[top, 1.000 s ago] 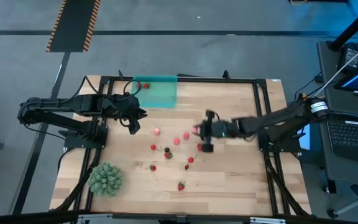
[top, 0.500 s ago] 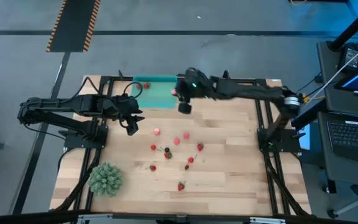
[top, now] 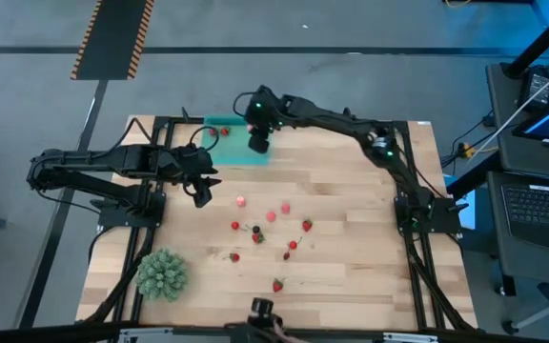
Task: Pick and placing Produce into tupperware
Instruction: Put the pink peach into the blue bin
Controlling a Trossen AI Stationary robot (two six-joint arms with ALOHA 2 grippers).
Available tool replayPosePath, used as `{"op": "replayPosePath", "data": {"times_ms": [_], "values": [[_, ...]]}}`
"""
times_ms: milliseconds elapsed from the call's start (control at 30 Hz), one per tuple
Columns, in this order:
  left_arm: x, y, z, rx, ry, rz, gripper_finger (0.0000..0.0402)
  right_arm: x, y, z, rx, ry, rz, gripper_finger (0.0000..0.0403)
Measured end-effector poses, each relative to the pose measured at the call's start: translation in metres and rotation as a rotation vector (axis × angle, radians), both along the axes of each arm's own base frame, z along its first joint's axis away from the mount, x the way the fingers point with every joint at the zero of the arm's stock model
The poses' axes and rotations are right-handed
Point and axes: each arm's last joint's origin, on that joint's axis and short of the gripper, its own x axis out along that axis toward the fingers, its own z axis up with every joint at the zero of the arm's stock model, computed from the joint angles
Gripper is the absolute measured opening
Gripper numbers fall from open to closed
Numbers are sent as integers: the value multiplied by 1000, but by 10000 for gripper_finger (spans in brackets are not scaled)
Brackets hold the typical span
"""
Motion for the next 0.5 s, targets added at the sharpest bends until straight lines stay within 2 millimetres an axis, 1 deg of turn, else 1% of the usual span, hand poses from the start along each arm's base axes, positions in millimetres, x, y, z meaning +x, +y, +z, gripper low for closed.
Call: {"op": "replayPosePath", "data": {"times_ms": [133, 200, 300, 367, 500], "values": [[0, 0, 0, 0, 0, 0, 141, 10, -17, -16, 33, 6, -10, 125], [0, 0, 0, 0, 0, 0, 141, 13, -23, -25, 52, -34, -1, 125], [0, 0, 0, 0, 0, 0, 141, 11, -31, -34, 110, -45, -24, 126], [0, 0, 0, 0, 0, -1, 141, 8, -35, -39, 132, -15, -33, 126], [0, 0, 0, 0, -1, -1, 141, 3, -43, -45, 156, 3, -39, 126]]}}
